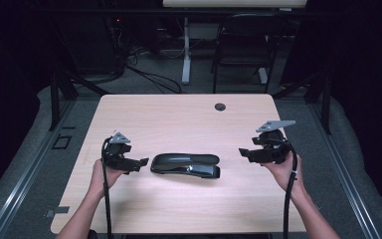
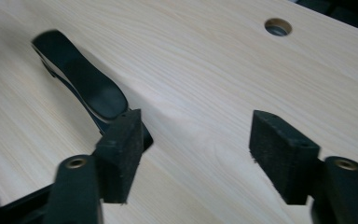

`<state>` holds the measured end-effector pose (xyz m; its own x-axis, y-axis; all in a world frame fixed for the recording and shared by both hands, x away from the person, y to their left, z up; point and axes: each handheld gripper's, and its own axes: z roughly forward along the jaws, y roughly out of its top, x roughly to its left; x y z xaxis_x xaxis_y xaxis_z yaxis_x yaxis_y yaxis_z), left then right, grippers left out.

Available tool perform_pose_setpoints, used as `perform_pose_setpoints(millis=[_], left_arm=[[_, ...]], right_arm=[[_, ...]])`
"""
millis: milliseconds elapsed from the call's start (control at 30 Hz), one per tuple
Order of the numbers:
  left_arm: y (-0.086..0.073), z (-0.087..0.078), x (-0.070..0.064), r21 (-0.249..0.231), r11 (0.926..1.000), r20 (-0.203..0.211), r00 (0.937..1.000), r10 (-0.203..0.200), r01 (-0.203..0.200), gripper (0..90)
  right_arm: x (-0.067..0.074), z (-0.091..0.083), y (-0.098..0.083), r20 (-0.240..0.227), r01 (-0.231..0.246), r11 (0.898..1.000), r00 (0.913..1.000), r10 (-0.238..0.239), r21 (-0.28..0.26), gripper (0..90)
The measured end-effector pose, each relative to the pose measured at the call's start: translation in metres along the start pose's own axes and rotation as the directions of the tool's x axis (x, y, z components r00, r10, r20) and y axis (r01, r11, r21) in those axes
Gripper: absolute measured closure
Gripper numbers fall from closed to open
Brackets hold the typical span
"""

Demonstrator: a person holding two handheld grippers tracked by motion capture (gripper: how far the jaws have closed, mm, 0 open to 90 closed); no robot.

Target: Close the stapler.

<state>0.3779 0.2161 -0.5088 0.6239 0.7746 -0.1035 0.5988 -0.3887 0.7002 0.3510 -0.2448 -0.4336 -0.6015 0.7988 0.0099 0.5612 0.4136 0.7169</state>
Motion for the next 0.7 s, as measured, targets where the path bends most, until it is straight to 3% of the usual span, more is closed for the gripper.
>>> perform_pose_setpoints(millis=[200,267,367,433,567,700], left_arm=[[-0.002,0.002,0.005,0.006,0.9999,-0.02,0.9998,-0.01,0.01,7.3],[-0.002,0.002,0.006,0.014,0.9998,-0.018,0.9997,-0.014,0.014,6.7],[-0.003,0.004,0.009,0.027,0.9995,-0.022,0.9996,-0.015,0.015,5.6],[-0.003,0.005,0.011,0.03,0.9993,-0.03,0.9993,-0.024,0.025,4.8],[-0.004,0.007,0.014,0.041,0.9987,-0.035,0.999,-0.028,0.03,3.4],[-0.004,0.01,0.015,0.069,0.9972,-0.039,0.9989,-0.026,0.029,2.1]], right_arm=[[-0.008,-0.002,-0.021,0.052,-0.033,0.999,0.9982,0.031,0.042,14.6],[-0.011,0.0,-0.026,0.058,-0.042,0.997,0.9976,0.038,0.064,14.2],[-0.016,0.011,-0.039,0.06,-0.056,0.99,0.997,0.049,0.131,5.9],[-0.019,0.022,-0.045,0.066,-0.065,0.981,0.9963,0.054,0.183,0.0],[-0.024,0.043,-0.054,0.057,-0.059,0.96,0.9974,0.044,0.275,0.0],[-0.026,0.058,-0.06,0.075,-0.04,0.93,0.9971,0.013,0.366,0.0]])
